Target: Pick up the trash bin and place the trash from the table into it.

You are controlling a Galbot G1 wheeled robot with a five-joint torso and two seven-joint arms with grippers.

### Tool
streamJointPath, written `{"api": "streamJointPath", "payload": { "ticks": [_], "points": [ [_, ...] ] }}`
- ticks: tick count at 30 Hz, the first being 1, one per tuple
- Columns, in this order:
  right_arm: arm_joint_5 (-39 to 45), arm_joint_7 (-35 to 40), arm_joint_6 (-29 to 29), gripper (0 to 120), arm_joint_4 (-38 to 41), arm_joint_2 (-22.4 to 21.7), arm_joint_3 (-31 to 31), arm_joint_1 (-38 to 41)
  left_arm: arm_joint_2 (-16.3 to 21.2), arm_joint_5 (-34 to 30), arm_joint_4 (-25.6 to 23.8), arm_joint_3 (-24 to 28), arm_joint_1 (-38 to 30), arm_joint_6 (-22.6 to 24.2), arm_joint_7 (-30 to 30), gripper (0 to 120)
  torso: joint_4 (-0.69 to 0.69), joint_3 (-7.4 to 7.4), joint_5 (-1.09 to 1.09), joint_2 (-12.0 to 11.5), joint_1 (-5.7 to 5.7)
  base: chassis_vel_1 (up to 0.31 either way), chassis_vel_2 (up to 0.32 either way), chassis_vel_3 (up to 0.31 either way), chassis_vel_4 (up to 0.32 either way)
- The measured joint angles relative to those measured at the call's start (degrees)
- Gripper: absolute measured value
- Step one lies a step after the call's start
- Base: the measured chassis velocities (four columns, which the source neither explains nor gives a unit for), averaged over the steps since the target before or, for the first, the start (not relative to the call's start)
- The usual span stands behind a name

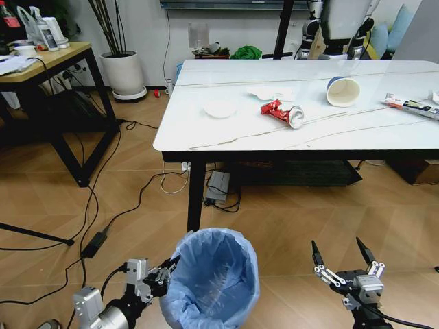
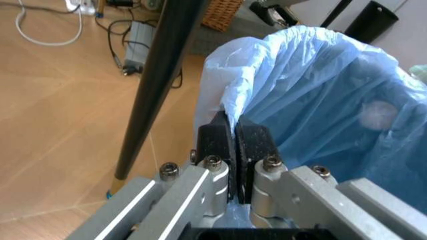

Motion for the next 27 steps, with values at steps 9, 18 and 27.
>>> {"api": "streamJointPath", "payload": {
  "ticks": [9,18,27],
  "points": [
    [0.0,0.0,0.0,100,0.0,0.0,0.1,0.0,0.6,2.0,-0.1,0.0,0.0,-0.7,0.0,0,0.00,0.00,0.00,0.0,0.00,0.000,0.000,0.000,0.000],
    [-0.5,0.1,0.1,100,-0.4,0.0,-0.2,0.2,0.7,5.9,0.4,0.4,0.6,-2.5,0.1,0,0.00,0.00,0.00,0.0,0.00,0.000,0.000,0.000,0.000],
    [-0.8,0.2,0.5,100,-0.5,0.0,0.1,-0.2,2.5,6.8,-0.3,3.1,1.2,-3.3,0.3,0,0.00,0.00,-0.01,0.0,0.00,0.000,0.000,0.000,0.000]
  ]
}}
